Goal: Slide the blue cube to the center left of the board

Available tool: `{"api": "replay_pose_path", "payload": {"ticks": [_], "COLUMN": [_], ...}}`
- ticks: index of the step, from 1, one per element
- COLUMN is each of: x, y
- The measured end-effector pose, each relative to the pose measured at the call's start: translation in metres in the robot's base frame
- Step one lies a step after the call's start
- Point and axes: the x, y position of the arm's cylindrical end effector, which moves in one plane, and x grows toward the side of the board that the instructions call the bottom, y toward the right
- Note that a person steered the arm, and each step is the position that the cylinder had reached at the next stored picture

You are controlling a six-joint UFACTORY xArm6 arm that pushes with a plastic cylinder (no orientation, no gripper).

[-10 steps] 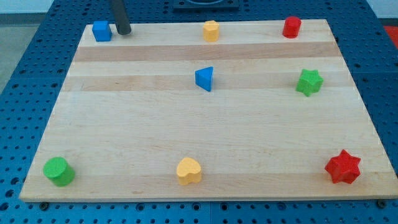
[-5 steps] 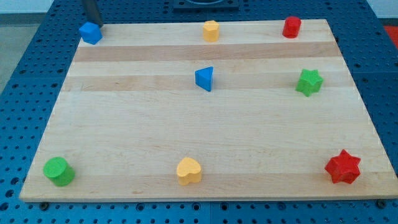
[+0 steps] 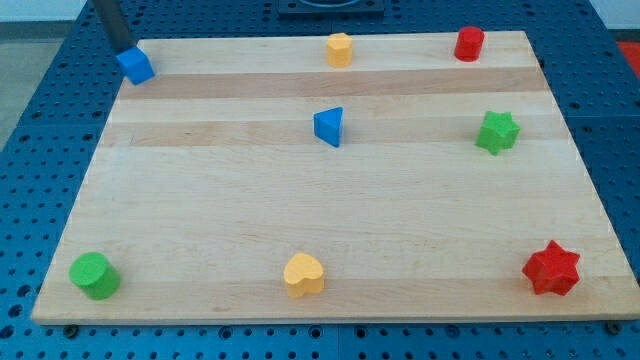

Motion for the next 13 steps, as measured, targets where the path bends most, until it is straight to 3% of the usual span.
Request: {"api": "replay_pose_path", "payload": {"ticks": [1, 3, 13], "x": [0.001, 0.027, 0.074], "y": [0.022, 0.023, 0.033]}}
